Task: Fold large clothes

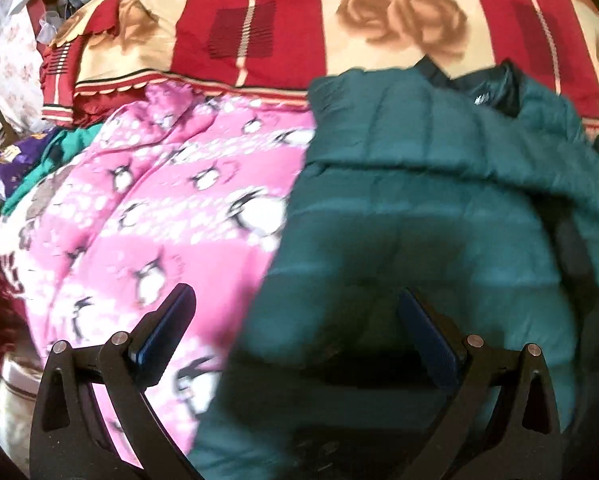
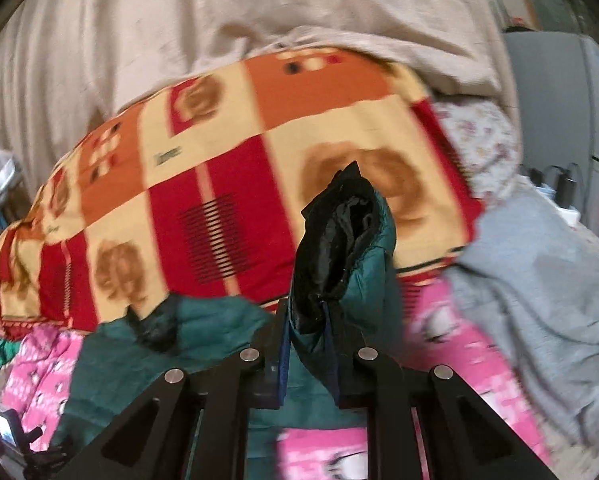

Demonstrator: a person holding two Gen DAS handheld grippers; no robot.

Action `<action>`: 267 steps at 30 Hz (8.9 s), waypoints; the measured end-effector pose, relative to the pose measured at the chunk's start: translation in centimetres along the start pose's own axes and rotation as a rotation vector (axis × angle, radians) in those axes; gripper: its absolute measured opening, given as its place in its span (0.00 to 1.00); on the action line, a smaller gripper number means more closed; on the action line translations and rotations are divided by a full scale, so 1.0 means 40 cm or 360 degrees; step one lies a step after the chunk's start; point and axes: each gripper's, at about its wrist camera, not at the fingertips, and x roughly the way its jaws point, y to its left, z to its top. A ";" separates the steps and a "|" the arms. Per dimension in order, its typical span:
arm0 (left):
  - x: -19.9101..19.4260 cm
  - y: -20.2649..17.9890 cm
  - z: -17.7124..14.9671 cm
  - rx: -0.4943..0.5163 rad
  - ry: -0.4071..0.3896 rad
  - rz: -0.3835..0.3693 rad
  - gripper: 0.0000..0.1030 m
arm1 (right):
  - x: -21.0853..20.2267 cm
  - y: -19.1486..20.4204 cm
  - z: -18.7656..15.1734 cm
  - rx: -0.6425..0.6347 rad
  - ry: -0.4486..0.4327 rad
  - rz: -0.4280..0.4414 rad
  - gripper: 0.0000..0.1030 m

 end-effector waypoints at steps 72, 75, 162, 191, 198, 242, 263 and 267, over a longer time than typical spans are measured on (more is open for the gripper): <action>0.290 -0.182 0.351 -0.0071 0.0005 -0.0227 0.64 | 0.463 0.248 -0.294 -0.0166 0.0567 0.0355 0.41; 0.285 -0.138 0.323 -0.0144 0.0024 -0.0246 0.64 | 0.493 0.272 -0.323 -0.0241 0.0673 0.0369 0.41; 0.190 -0.228 0.284 -0.0014 -0.0116 -0.0438 0.99 | 0.417 0.307 -0.370 -0.0166 0.0607 0.0220 0.76; -0.041 0.244 -0.176 -0.0125 0.0102 -0.0658 0.99 | -0.197 0.039 -0.550 -0.0294 0.0420 0.0264 0.73; -0.043 0.216 -0.223 -0.0016 0.0136 -0.0755 0.99 | -0.153 -0.048 -0.668 0.0039 0.0657 0.0429 0.73; -0.122 0.206 -0.221 -0.0076 -0.0069 -0.0955 0.19 | -0.235 0.064 -0.646 -0.0199 0.0328 0.0581 0.21; -0.330 0.367 -0.364 -0.0175 -0.0122 -0.1033 0.17 | -0.551 0.068 -0.659 -0.0064 0.0253 0.0634 0.14; -0.350 0.402 -0.432 -0.0239 -0.0103 -0.1060 0.17 | -0.602 0.066 -0.681 -0.0074 0.0243 0.0651 0.14</action>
